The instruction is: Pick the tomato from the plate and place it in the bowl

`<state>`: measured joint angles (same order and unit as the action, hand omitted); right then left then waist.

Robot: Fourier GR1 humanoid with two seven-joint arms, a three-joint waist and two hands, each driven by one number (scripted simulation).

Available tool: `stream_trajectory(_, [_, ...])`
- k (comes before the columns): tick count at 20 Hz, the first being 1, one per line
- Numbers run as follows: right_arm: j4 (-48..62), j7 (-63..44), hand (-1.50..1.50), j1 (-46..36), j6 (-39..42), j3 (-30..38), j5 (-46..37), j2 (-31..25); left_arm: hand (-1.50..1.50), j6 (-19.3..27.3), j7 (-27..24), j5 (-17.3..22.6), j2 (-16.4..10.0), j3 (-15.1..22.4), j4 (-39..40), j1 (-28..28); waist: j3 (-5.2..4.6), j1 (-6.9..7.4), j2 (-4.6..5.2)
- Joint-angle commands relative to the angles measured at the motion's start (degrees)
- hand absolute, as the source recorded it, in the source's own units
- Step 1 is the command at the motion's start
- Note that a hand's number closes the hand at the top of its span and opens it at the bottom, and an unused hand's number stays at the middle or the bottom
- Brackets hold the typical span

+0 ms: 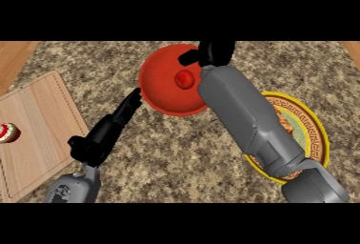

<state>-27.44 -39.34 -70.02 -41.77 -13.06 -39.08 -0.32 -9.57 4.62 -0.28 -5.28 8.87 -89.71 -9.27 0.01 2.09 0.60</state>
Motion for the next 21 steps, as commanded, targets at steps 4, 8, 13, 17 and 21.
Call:
stream_trajectory(4, [-8.1,5.72,-1.5,8.37,-5.77,6.24,5.23,-3.71,0.0,1.12,-3.05,-1.39,0.33,0.06,0.01,4.16,0.03,-2.13,-0.66])
stream_trajectory(8, [-16.26,3.91,-1.5,15.94,-8.11,6.78,5.14,-5.63,0.0,-0.71,1.53,0.79,-1.66,-1.64,-3.11,3.6,0.03,-3.17,-1.15])
stream_trajectory(13, [-33.25,6.56,-1.5,28.95,-3.94,7.23,8.29,-11.81,0.0,-0.06,0.99,0.99,-1.02,-2.32,-2.91,4.6,0.01,-4.03,-1.33])
stream_trajectory(17, [-47.24,9.5,-1.5,41.33,-0.18,7.35,12.7,-15.28,0.0,-0.64,1.89,2.01,-0.88,-3.58,-1.78,1.38,0.0,-3.82,-1.01])
stream_trajectory(21, [-57.45,13.74,-1.5,51.38,4.39,9.63,18.43,-18.94,0.0,-0.56,-0.67,0.08,-0.3,-1.84,-2.36,3.69,0.0,-3.07,-0.79])
